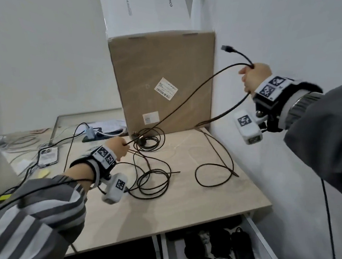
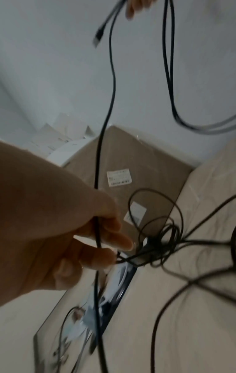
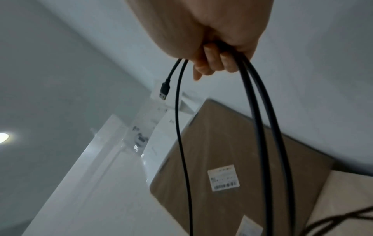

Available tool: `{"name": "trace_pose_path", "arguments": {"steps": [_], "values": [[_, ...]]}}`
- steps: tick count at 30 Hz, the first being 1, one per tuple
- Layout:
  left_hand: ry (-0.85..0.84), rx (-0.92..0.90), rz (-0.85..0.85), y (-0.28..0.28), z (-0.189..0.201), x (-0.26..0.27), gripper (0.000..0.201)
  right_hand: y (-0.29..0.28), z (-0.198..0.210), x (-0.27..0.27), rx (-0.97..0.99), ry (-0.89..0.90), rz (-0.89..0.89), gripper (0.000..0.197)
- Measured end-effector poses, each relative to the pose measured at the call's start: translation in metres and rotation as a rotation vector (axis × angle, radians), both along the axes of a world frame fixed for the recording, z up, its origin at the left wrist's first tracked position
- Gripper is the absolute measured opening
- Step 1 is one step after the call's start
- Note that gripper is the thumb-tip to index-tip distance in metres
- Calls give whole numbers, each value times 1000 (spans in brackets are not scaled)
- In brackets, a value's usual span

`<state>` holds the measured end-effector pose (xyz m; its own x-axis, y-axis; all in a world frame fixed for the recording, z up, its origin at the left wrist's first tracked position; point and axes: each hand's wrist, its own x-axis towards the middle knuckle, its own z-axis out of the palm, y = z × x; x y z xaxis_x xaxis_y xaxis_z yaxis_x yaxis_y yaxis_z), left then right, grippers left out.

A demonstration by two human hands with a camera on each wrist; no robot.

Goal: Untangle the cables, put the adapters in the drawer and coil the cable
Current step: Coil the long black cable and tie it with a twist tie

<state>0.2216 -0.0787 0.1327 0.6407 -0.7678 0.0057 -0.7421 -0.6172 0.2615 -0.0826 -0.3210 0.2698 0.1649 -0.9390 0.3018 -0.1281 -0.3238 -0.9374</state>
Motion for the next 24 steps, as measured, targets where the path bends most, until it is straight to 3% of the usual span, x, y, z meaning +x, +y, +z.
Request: {"name": "trace_pose_path", "arguments": {"steps": [3,4,7,9,11,12,15,16,21,24], "values": [[-64,84,114,18,8,19,35,-2,-11,-22,0,185,-11,28],[-110,13,124,22,18,22,35,0,-17,-22,-8,248,-14,28],[-45,-595,99,24,81,24,48,1,-37,2,23,270,8,31],[-94,-936,48,22,133,22,41,7,-46,22,72,198,11,30],[-97,-1037,-47,21,169,9,30,14,-51,38,57,172,29,28],[-126,-936,-90,19,174,2,28,18,-52,44,38,187,40,26],[-292,-370,-131,13,165,-19,43,30,-51,54,-14,251,58,22],[-335,-285,-131,14,158,-25,47,33,-51,55,-23,258,63,26],[-420,-27,-46,19,125,-25,46,54,-67,66,-78,368,146,17],[-400,33,-35,17,108,-36,41,85,-72,77,-161,356,359,55]]}}
